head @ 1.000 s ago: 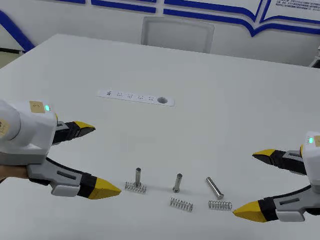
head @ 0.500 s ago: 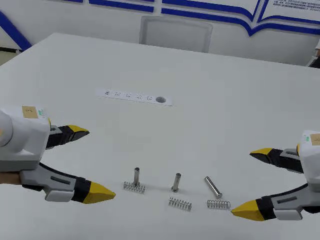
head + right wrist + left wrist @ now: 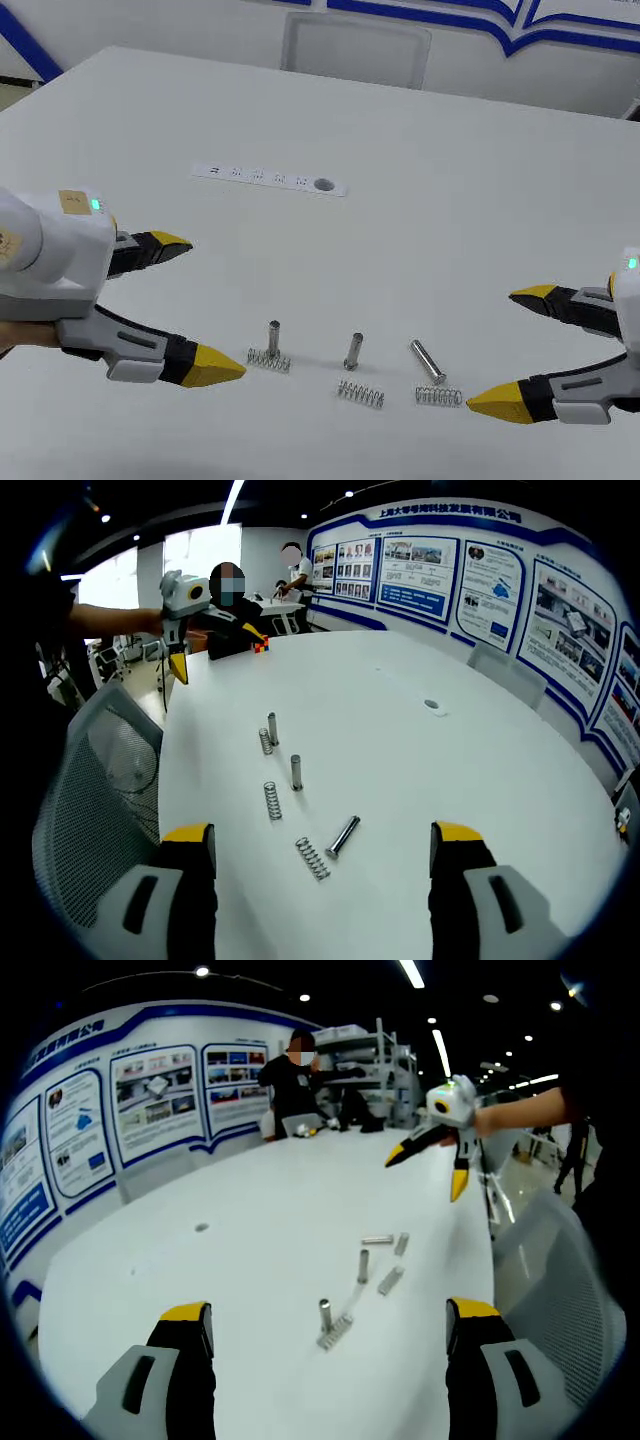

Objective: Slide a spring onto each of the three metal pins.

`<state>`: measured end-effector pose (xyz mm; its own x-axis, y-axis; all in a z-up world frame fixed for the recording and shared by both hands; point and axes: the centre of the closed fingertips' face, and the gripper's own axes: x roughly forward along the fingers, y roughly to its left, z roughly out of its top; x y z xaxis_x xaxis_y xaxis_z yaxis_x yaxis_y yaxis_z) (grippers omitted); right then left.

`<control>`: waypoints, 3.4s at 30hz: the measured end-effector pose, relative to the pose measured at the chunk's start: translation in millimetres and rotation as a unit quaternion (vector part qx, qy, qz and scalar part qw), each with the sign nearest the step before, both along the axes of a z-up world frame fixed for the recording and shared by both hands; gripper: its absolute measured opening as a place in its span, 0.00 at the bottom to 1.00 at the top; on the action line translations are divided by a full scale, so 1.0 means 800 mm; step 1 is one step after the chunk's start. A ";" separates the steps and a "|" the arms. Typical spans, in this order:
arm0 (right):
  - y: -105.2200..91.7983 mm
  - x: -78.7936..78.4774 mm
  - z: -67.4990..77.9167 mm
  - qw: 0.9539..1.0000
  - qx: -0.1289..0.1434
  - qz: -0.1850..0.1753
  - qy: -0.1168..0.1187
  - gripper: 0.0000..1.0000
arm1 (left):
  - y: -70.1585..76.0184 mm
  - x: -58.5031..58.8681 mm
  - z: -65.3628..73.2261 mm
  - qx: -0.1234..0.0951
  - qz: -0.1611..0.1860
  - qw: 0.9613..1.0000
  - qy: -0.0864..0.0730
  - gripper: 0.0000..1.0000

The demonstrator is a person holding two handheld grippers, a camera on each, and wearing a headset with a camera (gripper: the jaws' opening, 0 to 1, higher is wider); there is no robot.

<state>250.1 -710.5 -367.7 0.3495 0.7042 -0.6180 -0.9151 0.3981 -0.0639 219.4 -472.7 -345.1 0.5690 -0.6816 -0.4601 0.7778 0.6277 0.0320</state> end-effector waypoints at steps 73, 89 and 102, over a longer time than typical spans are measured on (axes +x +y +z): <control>0.041 0.072 -0.114 0.991 0.002 -0.104 0.086 0.33 | 0.005 0.003 -0.040 -0.004 0.010 0.999 0.035 0.96; 0.042 0.079 -0.135 0.982 -0.026 -0.149 0.111 0.22 | 0.009 -0.004 -0.044 -0.010 0.021 0.999 0.041 0.95; 0.049 0.076 -0.143 0.983 -0.055 -0.138 0.104 0.17 | 0.007 -0.002 -0.042 -0.017 0.025 0.999 0.037 0.95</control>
